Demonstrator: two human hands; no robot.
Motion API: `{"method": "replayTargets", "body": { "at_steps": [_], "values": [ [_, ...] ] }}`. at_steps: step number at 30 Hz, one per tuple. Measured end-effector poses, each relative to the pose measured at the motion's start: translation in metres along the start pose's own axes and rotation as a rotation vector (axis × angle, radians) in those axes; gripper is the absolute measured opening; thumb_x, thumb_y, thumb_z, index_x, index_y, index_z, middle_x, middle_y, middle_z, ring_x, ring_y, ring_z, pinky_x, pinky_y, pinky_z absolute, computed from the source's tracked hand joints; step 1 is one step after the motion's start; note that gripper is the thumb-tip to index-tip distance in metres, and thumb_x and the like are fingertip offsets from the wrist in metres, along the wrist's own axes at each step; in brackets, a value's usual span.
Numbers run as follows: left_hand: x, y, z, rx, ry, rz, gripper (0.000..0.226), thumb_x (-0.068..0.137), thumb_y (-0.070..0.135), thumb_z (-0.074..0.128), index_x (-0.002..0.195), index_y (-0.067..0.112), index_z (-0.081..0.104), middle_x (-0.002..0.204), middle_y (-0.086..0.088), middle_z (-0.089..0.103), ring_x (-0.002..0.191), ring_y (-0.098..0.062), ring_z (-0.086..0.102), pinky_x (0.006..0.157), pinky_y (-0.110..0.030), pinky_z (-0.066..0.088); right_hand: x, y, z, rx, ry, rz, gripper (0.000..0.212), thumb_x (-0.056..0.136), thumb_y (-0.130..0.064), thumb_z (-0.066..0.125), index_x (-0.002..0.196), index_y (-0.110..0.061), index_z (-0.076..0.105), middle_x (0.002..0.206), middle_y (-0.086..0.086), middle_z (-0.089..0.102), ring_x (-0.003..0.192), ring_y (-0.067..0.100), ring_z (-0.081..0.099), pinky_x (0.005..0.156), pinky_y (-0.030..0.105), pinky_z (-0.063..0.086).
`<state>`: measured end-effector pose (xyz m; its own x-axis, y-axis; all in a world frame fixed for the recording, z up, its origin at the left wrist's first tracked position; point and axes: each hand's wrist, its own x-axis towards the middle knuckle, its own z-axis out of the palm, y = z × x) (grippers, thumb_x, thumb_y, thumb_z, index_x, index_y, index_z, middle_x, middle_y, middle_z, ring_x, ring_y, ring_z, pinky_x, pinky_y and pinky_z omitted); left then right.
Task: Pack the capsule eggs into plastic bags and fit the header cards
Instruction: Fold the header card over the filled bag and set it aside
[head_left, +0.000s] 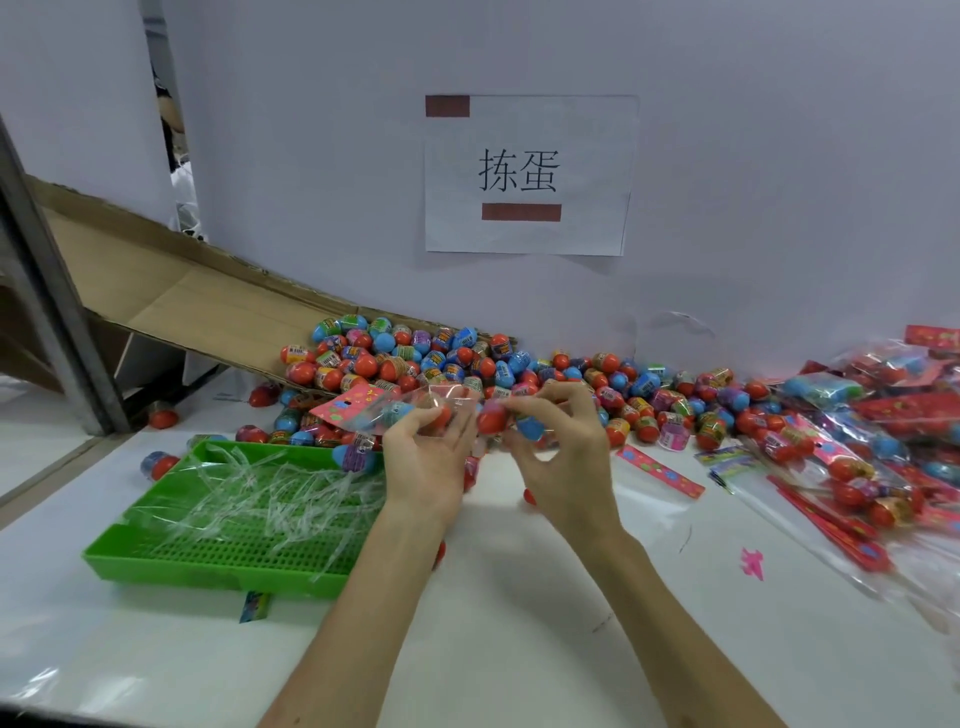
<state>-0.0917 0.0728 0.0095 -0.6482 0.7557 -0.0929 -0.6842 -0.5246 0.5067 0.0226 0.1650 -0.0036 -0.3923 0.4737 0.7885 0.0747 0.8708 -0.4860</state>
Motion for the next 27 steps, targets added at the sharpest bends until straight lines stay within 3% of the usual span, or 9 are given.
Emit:
{"method": "replayTargets", "body": {
  "at_steps": [2, 4, 9, 12, 15, 17, 20, 24, 27],
  "values": [
    [-0.004, -0.003, 0.004, 0.069, -0.028, -0.038, 0.021, 0.094, 0.008, 0.047, 0.082, 0.004, 0.064, 0.099, -0.016, 0.075, 0.086, -0.027, 0.073, 0.087, -0.034, 0.053, -0.006, -0.003, 0.006, 0.017, -0.106, -0.014, 0.035, 0.083, -0.006, 0.082, 0.113, -0.022, 0.077, 0.109, -0.003, 0.052, 0.095, 0.01, 0.053, 0.077, 0.017, 0.051],
    [-0.005, -0.005, 0.004, 0.091, -0.024, -0.056, 0.019, 0.094, 0.008, 0.046, 0.083, 0.004, 0.061, 0.093, -0.015, 0.074, 0.081, -0.024, 0.074, 0.074, -0.029, 0.054, -0.009, -0.006, 0.01, 0.07, -0.167, -0.003, 0.035, 0.087, -0.008, 0.078, 0.117, -0.026, 0.076, 0.109, -0.006, 0.053, 0.095, 0.005, 0.053, 0.074, 0.014, 0.048],
    [-0.003, -0.007, 0.001, 0.084, -0.027, -0.075, 0.027, 0.092, 0.009, 0.05, 0.109, -0.001, 0.068, 0.112, -0.016, 0.075, 0.1, -0.026, 0.073, 0.083, -0.031, 0.056, -0.011, -0.01, 0.01, 0.202, -0.276, 0.066, 0.048, 0.092, -0.008, 0.07, 0.132, -0.034, 0.067, 0.113, -0.017, 0.066, 0.098, 0.003, 0.06, 0.075, 0.009, 0.044],
    [-0.001, -0.006, 0.0, 0.061, 0.007, -0.071, 0.023, 0.086, 0.007, 0.055, 0.103, 0.001, 0.069, 0.106, -0.016, 0.07, 0.097, -0.03, 0.065, 0.091, -0.036, 0.05, -0.012, -0.012, 0.011, 0.241, -0.244, 0.144, 0.052, 0.086, -0.011, 0.079, 0.128, -0.035, 0.061, 0.104, -0.029, 0.067, 0.094, -0.003, 0.064, 0.073, 0.011, 0.047],
    [-0.002, -0.007, 0.0, 0.094, 0.008, -0.092, 0.015, 0.089, 0.007, 0.054, 0.09, 0.006, 0.069, 0.097, -0.012, 0.072, 0.075, -0.022, 0.07, 0.071, -0.03, 0.051, -0.01, -0.012, 0.013, 0.243, -0.114, 0.198, 0.041, 0.079, -0.015, 0.087, 0.104, -0.031, 0.06, 0.095, -0.022, 0.067, 0.085, 0.005, 0.066, 0.069, 0.016, 0.052],
    [-0.002, -0.009, 0.001, 0.094, 0.01, -0.093, 0.008, 0.087, 0.004, 0.055, 0.087, 0.005, 0.063, 0.089, -0.011, 0.068, 0.066, -0.019, 0.066, 0.063, -0.027, 0.05, -0.009, -0.01, 0.014, 0.191, -0.043, 0.169, 0.033, 0.076, -0.016, 0.089, 0.099, -0.025, 0.067, 0.097, -0.014, 0.064, 0.081, 0.008, 0.063, 0.068, 0.017, 0.052],
    [-0.002, -0.012, 0.001, 0.084, -0.035, -0.107, 0.006, 0.079, 0.0, 0.06, 0.083, 0.004, 0.063, 0.084, -0.012, 0.063, 0.07, -0.019, 0.061, 0.062, -0.026, 0.052, -0.009, -0.006, 0.012, 0.162, 0.01, 0.142, 0.03, 0.077, -0.015, 0.089, 0.103, -0.02, 0.074, 0.092, -0.005, 0.059, 0.076, 0.01, 0.055, 0.065, 0.016, 0.046],
    [-0.005, -0.016, 0.004, 0.171, -0.141, -0.13, 0.014, 0.073, 0.0, 0.062, 0.063, 0.006, 0.071, 0.076, -0.01, 0.067, 0.067, -0.016, 0.069, 0.062, -0.024, 0.058, -0.01, -0.005, 0.011, 0.164, 0.026, 0.157, 0.029, 0.08, -0.011, 0.086, 0.101, -0.024, 0.07, 0.08, -0.012, 0.064, 0.074, 0.012, 0.058, 0.063, 0.015, 0.045],
    [-0.005, -0.015, 0.003, 0.154, -0.152, -0.121, 0.012, 0.074, 0.002, 0.063, 0.079, -0.001, 0.074, 0.089, -0.016, 0.07, 0.081, -0.022, 0.071, 0.077, -0.029, 0.061, -0.011, -0.005, 0.012, 0.175, 0.007, 0.132, 0.025, 0.088, -0.007, 0.077, 0.105, -0.023, 0.071, 0.091, -0.015, 0.069, 0.085, 0.006, 0.063, 0.072, 0.01, 0.045]
  ]
}}
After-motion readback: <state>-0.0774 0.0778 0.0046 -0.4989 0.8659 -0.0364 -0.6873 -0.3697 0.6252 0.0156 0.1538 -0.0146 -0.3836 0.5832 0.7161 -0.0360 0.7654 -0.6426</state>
